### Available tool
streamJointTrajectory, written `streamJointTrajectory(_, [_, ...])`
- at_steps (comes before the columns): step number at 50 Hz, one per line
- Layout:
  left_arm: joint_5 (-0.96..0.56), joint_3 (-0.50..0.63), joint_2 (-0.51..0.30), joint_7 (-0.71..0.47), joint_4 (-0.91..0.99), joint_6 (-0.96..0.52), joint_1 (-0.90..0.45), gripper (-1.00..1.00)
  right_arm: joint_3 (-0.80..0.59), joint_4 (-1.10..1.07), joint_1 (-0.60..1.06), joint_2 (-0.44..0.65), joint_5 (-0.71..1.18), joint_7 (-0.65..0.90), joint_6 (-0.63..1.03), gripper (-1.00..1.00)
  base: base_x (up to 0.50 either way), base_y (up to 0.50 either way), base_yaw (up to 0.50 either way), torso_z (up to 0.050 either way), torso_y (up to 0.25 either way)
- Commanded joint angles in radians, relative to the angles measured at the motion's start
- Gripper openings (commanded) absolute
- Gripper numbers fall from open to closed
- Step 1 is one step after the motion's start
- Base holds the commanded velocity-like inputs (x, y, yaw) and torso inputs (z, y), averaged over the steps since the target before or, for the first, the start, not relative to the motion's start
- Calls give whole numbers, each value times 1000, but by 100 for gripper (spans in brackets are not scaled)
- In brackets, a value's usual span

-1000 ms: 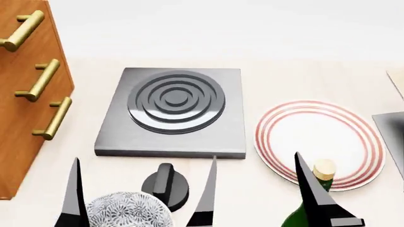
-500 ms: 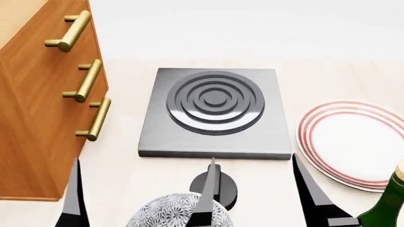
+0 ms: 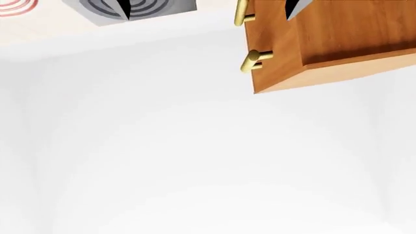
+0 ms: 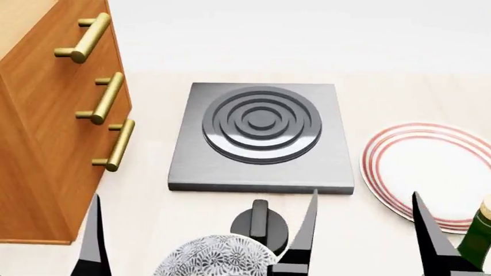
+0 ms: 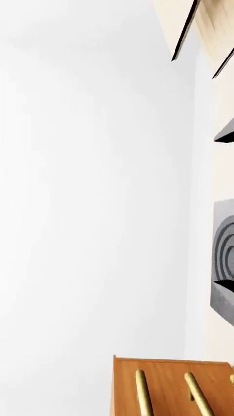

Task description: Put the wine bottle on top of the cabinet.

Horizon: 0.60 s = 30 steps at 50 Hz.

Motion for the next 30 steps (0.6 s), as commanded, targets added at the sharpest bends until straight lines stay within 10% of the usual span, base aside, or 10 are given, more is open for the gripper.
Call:
streamJointTrajectory(1, [-21,-36,19,33,1,34,10,100,151,76,-79,-8,17,-19,-70,100,0,0,0,0,0])
streamJointTrajectory(30, [-53,-65,3,11,-4,41,15,100,297,152,-56,58,62,-9,-38,100,0,0,0,0,0])
